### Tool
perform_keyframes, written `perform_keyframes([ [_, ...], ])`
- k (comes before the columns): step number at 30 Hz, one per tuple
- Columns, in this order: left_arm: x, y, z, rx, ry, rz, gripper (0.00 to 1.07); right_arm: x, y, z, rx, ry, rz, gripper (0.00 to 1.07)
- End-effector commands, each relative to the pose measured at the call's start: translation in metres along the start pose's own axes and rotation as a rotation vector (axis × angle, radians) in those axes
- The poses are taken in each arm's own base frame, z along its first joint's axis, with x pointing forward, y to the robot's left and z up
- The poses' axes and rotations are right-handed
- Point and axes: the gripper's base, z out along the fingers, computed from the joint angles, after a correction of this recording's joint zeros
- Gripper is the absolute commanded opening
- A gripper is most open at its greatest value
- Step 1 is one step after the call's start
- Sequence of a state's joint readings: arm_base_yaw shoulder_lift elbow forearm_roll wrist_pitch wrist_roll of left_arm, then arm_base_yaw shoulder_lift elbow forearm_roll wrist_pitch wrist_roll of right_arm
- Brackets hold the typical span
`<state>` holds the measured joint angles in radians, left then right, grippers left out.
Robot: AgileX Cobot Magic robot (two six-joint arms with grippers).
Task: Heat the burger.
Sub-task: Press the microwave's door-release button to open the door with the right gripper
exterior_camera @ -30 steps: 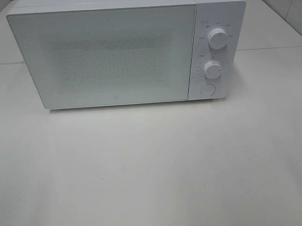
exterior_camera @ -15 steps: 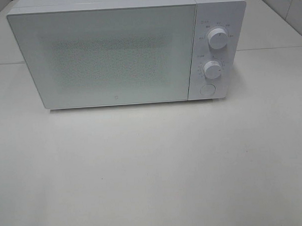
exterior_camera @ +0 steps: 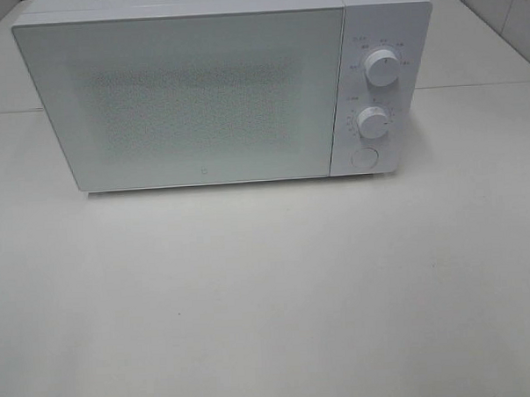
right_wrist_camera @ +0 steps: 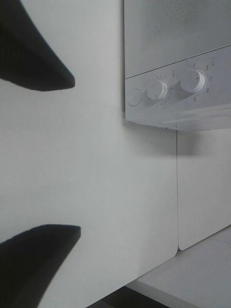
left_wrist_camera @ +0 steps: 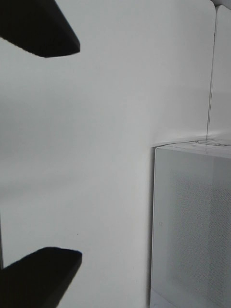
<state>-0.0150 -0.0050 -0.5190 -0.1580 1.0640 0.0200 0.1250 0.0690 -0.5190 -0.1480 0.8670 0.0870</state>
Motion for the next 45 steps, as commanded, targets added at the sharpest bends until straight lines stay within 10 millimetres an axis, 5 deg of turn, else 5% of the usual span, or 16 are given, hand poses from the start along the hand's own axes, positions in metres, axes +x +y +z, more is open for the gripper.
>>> perform_keyframes([
  [1, 0.001, -0.001, -0.001, 0.003, -0.013, -0.010, 1.00, 0.009, -0.001, -0.008, 0.005, -0.006, 0.025, 0.76],
  [5, 0.001, -0.001, -0.001, 0.003, -0.013, -0.010, 1.00, 0.022, -0.001, -0.007, 0.007, 0.031, 0.030, 0.76],
  [27, 0.001, -0.001, -0.001, 0.002, -0.013, -0.009, 1.00, 0.009, -0.001, -0.010, 0.005, -0.032, 0.024, 0.76],
  [38, 0.001, -0.001, -0.001, 0.002, -0.013, -0.009, 1.00, -0.028, 0.004, 0.016, -0.022, -0.152, 0.006, 0.76],
  [45, 0.001, -0.001, -0.001, 0.002, -0.013, -0.009, 1.00, -0.048, 0.011, 0.056, -0.041, -0.104, -0.013, 0.76],
])
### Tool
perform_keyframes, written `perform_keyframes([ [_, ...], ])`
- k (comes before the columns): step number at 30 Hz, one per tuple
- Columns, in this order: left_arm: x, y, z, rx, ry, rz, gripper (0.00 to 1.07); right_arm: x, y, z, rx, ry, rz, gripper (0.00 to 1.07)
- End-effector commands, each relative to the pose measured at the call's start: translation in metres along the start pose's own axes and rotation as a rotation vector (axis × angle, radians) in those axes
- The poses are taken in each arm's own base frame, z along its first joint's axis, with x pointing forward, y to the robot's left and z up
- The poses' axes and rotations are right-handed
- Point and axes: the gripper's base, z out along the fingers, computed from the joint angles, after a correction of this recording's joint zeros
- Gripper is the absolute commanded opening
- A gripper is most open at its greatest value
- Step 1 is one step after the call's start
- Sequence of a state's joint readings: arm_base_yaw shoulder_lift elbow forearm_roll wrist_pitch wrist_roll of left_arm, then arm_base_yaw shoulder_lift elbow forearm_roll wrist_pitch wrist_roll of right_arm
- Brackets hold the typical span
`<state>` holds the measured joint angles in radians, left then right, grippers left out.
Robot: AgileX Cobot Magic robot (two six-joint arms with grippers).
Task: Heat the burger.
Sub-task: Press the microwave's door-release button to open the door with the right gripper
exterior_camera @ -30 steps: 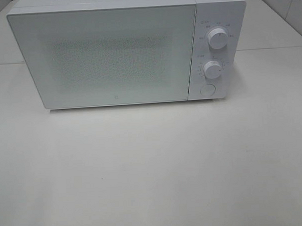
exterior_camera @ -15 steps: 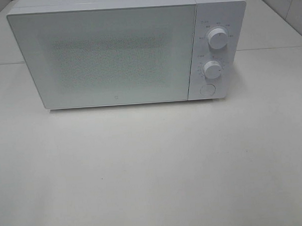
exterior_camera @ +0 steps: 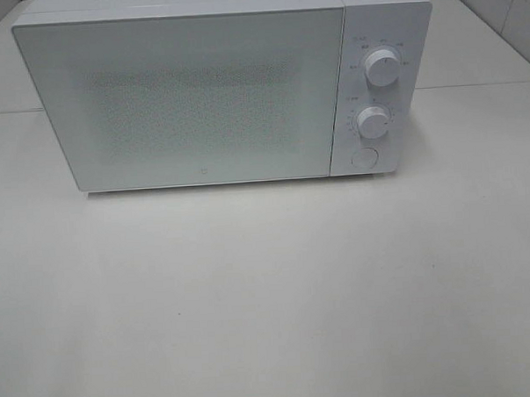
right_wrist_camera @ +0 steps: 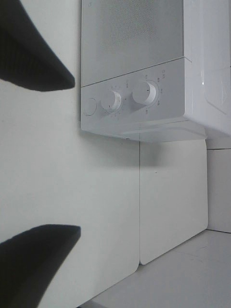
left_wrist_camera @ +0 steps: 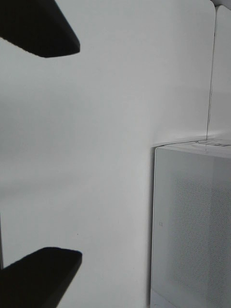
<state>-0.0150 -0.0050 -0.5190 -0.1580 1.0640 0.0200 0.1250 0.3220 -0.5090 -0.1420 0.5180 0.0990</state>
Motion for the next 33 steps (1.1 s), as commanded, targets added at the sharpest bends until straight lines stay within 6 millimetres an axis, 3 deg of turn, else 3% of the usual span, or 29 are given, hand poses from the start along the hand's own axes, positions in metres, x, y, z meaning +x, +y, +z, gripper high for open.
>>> perform_keyframes([
  [1, 0.001, -0.001, -0.001, 0.002, -0.013, -0.009, 1.00, -0.008, 0.001, 0.011, -0.002, -0.019, -0.002, 0.76],
  [7, 0.001, -0.001, -0.001, 0.002, -0.013, -0.009, 1.00, -0.014, 0.005, 0.046, -0.022, 0.004, -0.010, 0.75],
  [9, 0.001, -0.001, -0.001, 0.002, -0.013, -0.009, 1.00, -0.005, 0.010, 0.070, -0.045, -0.019, 0.018, 0.74],
  [19, 0.001, -0.001, -0.001, 0.002, -0.013, -0.009, 1.00, 0.020, 0.018, 0.110, -0.112, -0.091, 0.219, 0.66],
  [22, 0.001, -0.001, -0.001, 0.002, -0.013, -0.009, 1.00, 0.026, 0.021, 0.121, -0.139, -0.112, 0.318, 0.56],
  [23, 0.001, -0.001, -0.001, 0.002, -0.013, -0.009, 1.00, 0.031, 0.022, 0.128, -0.149, -0.099, 0.388, 0.47],
  [24, 0.001, -0.001, -0.001, 0.002, -0.013, -0.009, 1.00, 0.031, 0.022, 0.128, -0.149, -0.099, 0.388, 0.47],
  [25, 0.001, -0.001, -0.001, 0.002, -0.013, -0.009, 1.00, 0.033, 0.023, 0.133, -0.154, -0.093, 0.430, 0.40],
  [26, 0.001, -0.001, -0.001, 0.002, -0.013, -0.009, 1.00, 0.037, 0.024, 0.141, -0.159, -0.066, 0.524, 0.27],
  [27, 0.001, -0.001, -0.001, 0.002, -0.013, -0.009, 1.00, 0.037, 0.024, 0.141, -0.159, -0.066, 0.524, 0.27],
  [29, 0.001, -0.001, -0.001, 0.002, -0.013, -0.009, 1.00, 0.042, 0.026, 0.152, -0.170, -0.043, 0.675, 0.09],
  [33, 0.001, -0.001, -0.001, 0.002, -0.013, -0.009, 1.00, 0.046, 0.028, 0.162, -0.186, -0.031, 0.823, 0.00],
])
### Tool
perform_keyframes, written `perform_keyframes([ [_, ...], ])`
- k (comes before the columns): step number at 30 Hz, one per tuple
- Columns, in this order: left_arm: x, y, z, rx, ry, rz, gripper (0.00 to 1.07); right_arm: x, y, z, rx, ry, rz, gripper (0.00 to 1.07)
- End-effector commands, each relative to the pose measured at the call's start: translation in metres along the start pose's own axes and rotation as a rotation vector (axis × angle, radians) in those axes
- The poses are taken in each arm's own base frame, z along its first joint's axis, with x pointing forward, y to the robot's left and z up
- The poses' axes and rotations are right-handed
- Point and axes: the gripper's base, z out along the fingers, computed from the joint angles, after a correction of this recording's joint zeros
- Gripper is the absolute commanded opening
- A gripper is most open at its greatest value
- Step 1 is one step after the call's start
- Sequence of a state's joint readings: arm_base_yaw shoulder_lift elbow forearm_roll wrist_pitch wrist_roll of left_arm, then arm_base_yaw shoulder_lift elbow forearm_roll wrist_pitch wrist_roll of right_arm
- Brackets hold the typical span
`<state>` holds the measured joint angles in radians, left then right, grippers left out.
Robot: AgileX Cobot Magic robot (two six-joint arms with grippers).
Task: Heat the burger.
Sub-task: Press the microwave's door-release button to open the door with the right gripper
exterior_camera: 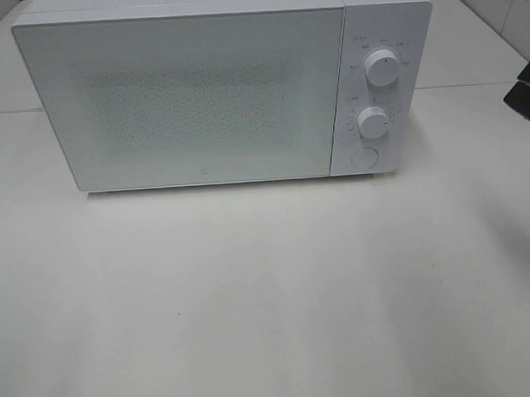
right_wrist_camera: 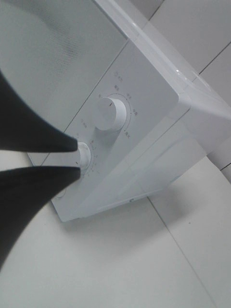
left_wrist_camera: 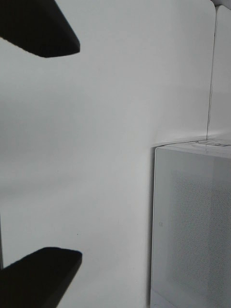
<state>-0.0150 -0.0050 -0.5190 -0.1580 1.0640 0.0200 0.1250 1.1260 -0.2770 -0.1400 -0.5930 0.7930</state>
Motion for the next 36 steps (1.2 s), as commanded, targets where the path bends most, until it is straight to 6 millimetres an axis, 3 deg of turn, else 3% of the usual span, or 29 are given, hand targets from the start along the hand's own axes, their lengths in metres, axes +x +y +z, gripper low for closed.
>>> perform_keyframes([
  [1, 0.001, -0.001, -0.001, 0.002, -0.013, -0.009, 1.00, 0.003, -0.003, 0.010, -0.026, -0.013, 0.190, 0.00],
  [2, 0.001, -0.001, -0.001, 0.002, -0.013, -0.009, 1.00, 0.006, -0.005, 0.017, -0.034, -0.011, 0.298, 0.00],
  [5, 0.001, -0.001, -0.001, 0.002, -0.013, -0.009, 1.00, 0.008, -0.006, 0.020, -0.035, -0.005, 0.338, 0.00],
  [7, 0.001, -0.001, -0.001, 0.002, -0.013, -0.009, 1.00, 0.018, -0.013, 0.031, -0.031, 0.032, 0.500, 0.00],
  [10, 0.001, -0.001, -0.001, 0.002, -0.013, -0.009, 1.00, 0.027, -0.018, 0.039, -0.016, 0.067, 0.586, 0.00],
  [22, 0.001, -0.001, -0.001, 0.002, -0.013, -0.009, 1.00, 0.047, -0.033, 0.054, 0.048, 0.123, 0.760, 0.00],
  [30, 0.001, -0.001, -0.001, 0.002, -0.013, -0.009, 1.00, 0.077, -0.019, 0.060, 0.112, 0.145, 0.868, 0.00],
  [36, 0.001, -0.001, -0.001, 0.002, -0.013, -0.009, 1.00, 0.081, -0.002, 0.078, 0.087, 0.168, 0.871, 0.00],
])
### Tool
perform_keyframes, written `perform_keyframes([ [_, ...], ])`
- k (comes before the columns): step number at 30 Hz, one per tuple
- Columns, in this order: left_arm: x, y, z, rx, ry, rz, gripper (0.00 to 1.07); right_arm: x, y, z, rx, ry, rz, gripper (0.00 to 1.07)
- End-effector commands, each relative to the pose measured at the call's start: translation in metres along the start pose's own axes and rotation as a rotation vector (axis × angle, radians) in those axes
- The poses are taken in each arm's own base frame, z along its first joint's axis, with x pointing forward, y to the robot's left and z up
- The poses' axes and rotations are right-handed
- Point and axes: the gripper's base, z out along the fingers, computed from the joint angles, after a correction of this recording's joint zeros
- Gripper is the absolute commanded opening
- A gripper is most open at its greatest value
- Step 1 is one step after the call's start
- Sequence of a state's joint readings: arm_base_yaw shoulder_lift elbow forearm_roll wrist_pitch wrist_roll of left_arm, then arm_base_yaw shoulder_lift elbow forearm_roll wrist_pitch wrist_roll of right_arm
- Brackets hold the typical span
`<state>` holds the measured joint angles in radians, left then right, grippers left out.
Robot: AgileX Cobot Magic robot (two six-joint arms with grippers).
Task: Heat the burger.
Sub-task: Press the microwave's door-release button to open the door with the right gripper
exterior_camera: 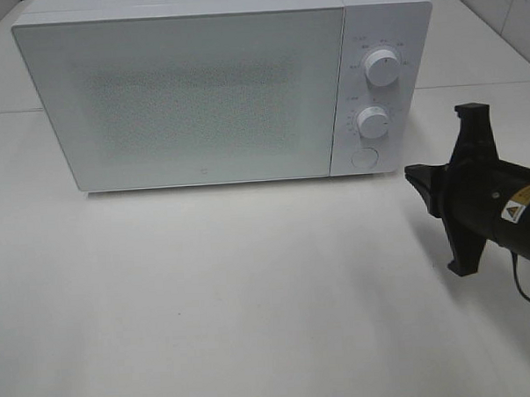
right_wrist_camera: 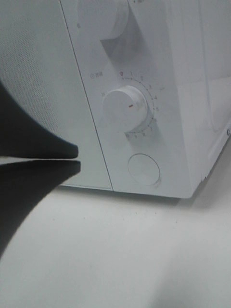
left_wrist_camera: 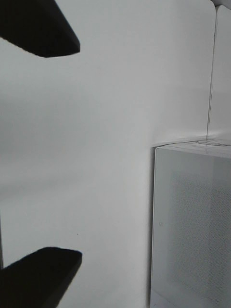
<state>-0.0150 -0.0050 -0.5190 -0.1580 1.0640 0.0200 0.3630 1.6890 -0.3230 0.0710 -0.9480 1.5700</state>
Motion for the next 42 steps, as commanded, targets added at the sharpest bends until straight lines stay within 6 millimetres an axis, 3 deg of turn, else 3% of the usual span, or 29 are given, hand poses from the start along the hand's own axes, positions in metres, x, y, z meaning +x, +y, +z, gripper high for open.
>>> perform_keyframes([
  [1, 0.001, -0.001, -0.001, 0.002, -0.013, -0.009, 1.00, 0.004, 0.008, 0.009, -0.015, 0.010, 0.006, 0.00],
  [12, 0.001, -0.001, -0.001, 0.002, -0.013, -0.009, 1.00, 0.005, 0.008, 0.059, 0.083, -0.030, 0.100, 0.00],
  [25, 0.001, -0.001, -0.001, 0.002, -0.013, -0.009, 1.00, 0.003, 0.010, 0.089, 0.072, -0.069, 0.102, 0.01],
  [31, 0.001, -0.001, -0.001, 0.002, -0.013, -0.009, 1.00, 0.000, 0.003, 0.098, 0.087, -0.114, 0.109, 0.01],
  [42, 0.001, -0.001, -0.001, 0.002, -0.013, -0.009, 1.00, -0.002, 0.009, 0.103, 0.054, -0.138, 0.072, 0.01],
])
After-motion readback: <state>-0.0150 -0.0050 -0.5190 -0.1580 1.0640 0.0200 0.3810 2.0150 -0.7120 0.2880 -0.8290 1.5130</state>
